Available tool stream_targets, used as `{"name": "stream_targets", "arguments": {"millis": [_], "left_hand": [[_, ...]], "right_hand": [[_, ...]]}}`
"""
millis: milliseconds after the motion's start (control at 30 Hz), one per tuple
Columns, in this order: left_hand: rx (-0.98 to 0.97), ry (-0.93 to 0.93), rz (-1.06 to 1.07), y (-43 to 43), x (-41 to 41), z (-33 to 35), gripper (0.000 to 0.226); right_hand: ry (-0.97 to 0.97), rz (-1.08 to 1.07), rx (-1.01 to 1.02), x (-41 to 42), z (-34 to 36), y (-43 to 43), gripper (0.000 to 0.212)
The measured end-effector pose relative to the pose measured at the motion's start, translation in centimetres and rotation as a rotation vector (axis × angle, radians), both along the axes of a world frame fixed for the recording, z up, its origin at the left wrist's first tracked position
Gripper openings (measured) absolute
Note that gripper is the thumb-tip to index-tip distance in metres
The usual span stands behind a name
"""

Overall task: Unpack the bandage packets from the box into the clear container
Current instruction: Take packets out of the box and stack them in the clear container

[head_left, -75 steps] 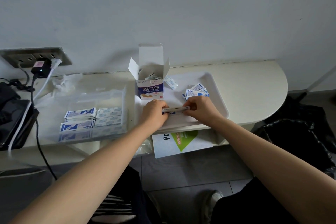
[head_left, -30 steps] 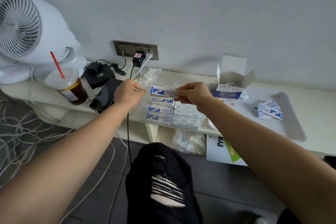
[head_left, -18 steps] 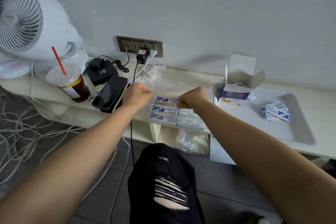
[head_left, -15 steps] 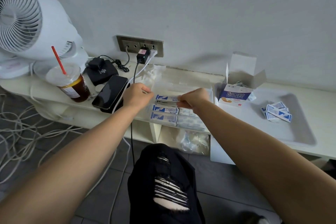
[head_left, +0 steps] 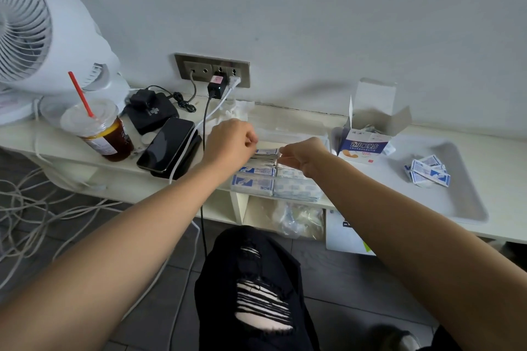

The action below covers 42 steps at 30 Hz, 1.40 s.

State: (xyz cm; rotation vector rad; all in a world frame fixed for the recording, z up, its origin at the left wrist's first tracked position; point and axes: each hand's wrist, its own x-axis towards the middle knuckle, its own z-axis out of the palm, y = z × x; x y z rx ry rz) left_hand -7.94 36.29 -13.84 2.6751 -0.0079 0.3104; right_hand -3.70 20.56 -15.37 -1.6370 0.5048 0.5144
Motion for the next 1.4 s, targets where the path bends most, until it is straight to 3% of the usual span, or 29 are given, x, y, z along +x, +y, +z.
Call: {"name": "stream_targets", "arguments": {"millis": [100,233,733,867,967,1133,1400], "left_hand": [[0.123,0.198,-0.136,-1.5,1.5,-0.2,0.013],[0.224,0.360,-0.146,-2.1,2.5,-1.3,0.013],[0.248,0.389,-0.100,-2.4,2.8,-1.7,0.007],[0.199,0.327,-0.078,-2.7,2.2,-0.5,0.005],[0.094,0.200,-0.074,-4.5,2.0,0.8,0.009],[-0.183,0.042,-0.105,-12.0,2.1,2.7,0.007],[-0.181,0.176,-0.475,-24.2,1.5,-0.6,0.013]], "right_hand": [[0.008,0.000,-0.001,0.2,-0.2,-0.3,0.024],[0.008,0.020,0.029,0.2,-0.3,-0.7,0.006],[0.009,0.156,0.117,0.1,-0.3,-1.1,0.011],[-0.103,0.256,0.108,-0.1,1.4,-2.9,0.026],[-0.257,0.326,0.123,-0.9,3.2,-5.8,0.022],[-0.475,0.240,-0.049,-1.6,4.0,-13.8,0.015],[-0.431,0.064,-0.556,-2.2,-1.0,-26.6,0.021]]}}
